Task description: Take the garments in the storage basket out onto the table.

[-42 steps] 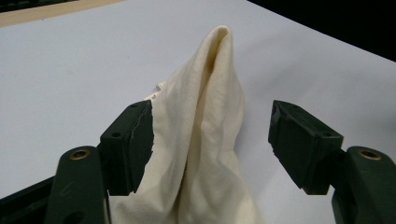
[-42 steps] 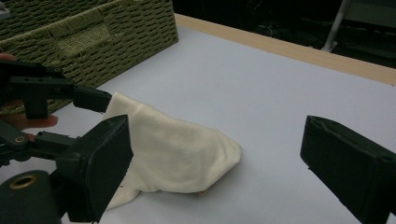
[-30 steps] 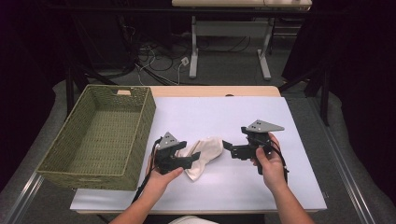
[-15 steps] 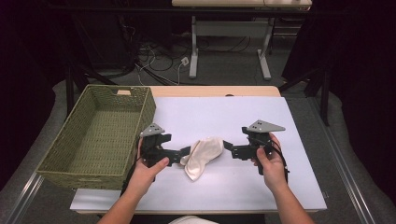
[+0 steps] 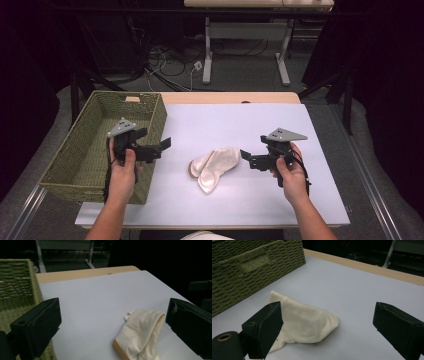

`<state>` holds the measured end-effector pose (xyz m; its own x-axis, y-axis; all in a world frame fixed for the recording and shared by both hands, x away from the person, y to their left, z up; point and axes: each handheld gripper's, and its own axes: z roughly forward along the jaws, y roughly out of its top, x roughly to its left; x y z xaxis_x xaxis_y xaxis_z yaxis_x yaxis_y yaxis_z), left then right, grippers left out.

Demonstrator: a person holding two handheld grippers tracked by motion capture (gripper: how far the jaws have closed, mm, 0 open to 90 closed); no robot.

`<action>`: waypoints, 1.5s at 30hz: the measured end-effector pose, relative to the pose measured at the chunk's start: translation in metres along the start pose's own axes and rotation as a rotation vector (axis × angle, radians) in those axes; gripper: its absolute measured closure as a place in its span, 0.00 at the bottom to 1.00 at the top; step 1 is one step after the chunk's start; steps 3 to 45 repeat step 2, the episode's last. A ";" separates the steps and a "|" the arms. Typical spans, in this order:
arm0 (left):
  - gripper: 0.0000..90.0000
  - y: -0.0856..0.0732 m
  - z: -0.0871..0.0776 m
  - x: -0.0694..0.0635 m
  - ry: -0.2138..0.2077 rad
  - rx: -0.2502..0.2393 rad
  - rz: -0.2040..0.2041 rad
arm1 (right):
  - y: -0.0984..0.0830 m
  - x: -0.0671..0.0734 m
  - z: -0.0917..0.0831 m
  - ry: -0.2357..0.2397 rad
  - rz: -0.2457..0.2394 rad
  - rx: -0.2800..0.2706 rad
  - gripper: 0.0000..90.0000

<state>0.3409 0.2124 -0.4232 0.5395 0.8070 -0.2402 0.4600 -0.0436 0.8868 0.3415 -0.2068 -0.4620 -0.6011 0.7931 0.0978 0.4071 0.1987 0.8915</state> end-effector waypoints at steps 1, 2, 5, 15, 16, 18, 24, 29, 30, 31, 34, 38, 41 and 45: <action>0.01 0.001 -0.003 0.003 0.004 -0.009 -0.008 | 0.000 0.000 0.000 -0.002 -0.001 -0.002 0.10; 0.01 0.002 -0.006 0.006 0.013 -0.013 -0.013 | 0.000 -0.001 -0.001 -0.003 0.000 0.000 0.10; 0.01 0.002 -0.006 0.006 0.013 -0.013 -0.013 | 0.000 -0.001 -0.001 -0.003 0.000 0.000 0.10; 0.01 0.002 -0.006 0.006 0.013 -0.013 -0.013 | 0.000 -0.001 -0.001 -0.003 0.000 0.000 0.10; 0.01 0.002 -0.006 0.006 0.013 -0.013 -0.013 | 0.000 -0.001 -0.001 -0.003 0.000 0.000 0.10; 0.01 0.002 -0.006 0.006 0.013 -0.013 -0.013 | 0.000 -0.001 -0.001 -0.003 0.000 0.000 0.10; 0.01 0.002 -0.006 0.006 0.013 -0.013 -0.013 | 0.000 -0.001 -0.001 -0.003 0.000 0.000 0.10; 0.01 0.002 -0.006 0.006 0.013 -0.013 -0.013 | 0.000 -0.001 -0.001 -0.003 0.000 0.000 0.10; 0.01 0.002 -0.006 0.006 0.013 -0.013 -0.013 | 0.000 -0.001 -0.001 -0.003 0.000 0.000 0.10; 0.01 0.002 -0.006 0.006 0.013 -0.013 -0.013 | 0.000 -0.001 -0.001 -0.003 0.000 0.000 0.10; 0.01 0.002 -0.006 0.006 0.013 -0.013 -0.013 | 0.000 -0.001 -0.001 -0.003 0.000 0.000 0.10; 0.01 0.002 -0.006 0.006 0.013 -0.013 -0.013 | 0.000 -0.001 -0.001 -0.003 0.000 0.000 0.10; 0.01 0.002 -0.006 0.006 0.013 -0.013 -0.013 | 0.000 -0.001 -0.001 -0.003 0.000 0.000 0.10; 0.01 0.002 -0.006 0.006 0.013 -0.013 -0.013 | 0.000 -0.001 -0.001 -0.003 0.000 0.000 0.10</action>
